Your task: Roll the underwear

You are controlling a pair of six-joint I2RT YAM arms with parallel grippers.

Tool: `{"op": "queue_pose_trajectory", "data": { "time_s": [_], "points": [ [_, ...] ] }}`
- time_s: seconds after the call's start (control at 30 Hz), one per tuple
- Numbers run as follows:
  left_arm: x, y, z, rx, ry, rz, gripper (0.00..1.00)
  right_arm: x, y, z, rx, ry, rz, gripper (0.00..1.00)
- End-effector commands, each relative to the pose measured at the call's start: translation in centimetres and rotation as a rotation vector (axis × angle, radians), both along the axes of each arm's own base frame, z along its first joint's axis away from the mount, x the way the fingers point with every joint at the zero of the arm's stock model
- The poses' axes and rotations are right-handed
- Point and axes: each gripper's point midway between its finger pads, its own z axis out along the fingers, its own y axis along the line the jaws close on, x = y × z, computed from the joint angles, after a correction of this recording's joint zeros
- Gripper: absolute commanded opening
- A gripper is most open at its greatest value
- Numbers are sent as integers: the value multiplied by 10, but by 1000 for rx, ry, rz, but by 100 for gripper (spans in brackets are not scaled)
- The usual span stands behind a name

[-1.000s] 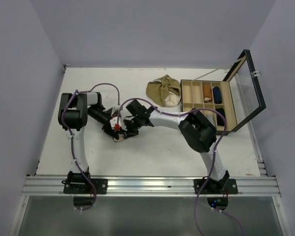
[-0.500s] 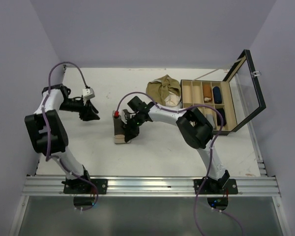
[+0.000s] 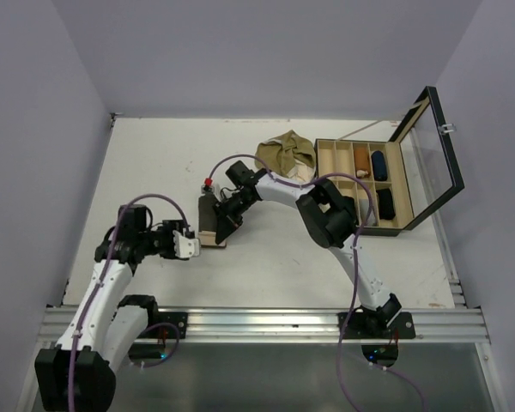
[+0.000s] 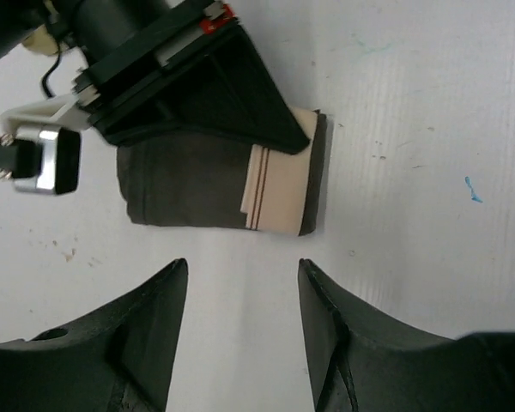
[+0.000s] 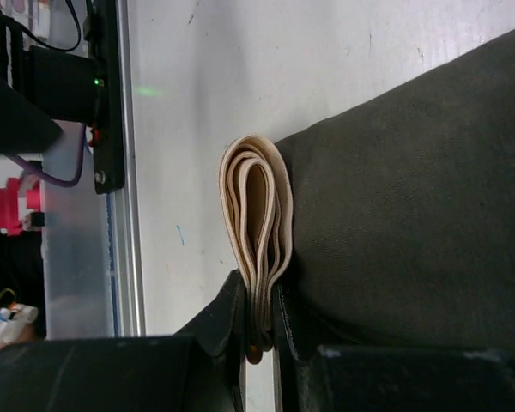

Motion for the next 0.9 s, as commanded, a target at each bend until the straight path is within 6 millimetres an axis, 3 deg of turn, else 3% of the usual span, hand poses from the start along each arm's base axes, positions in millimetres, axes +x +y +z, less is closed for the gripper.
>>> {"op": "queue_pose_trajectory", "data": {
  "time_s": [0.0, 0.27, 0.5, 0.7, 0.8, 0.87],
  "points": [
    [16, -9, -13, 98, -167, -33, 58, -8, -23, -69, -239, 43, -29, 0],
    [8, -45, -51, 191, -185, -162, 61, -6, -29, -89, -307, 121, -56, 0],
    [29, -47, -76, 299, -221, -142, 61, -5, -33, -99, -340, 191, -59, 0],
    [36, -40, -99, 395, -208, -122, 51, -10, -34, -105, -348, 268, -68, 0],
    [31, -34, -110, 435, -190, -122, 43, -14, -36, -110, -365, 305, -71, 0],
    [23, -30, -117, 456, -174, -136, 32, -16, -36, -111, -367, 322, -74, 0]
  ]
}}
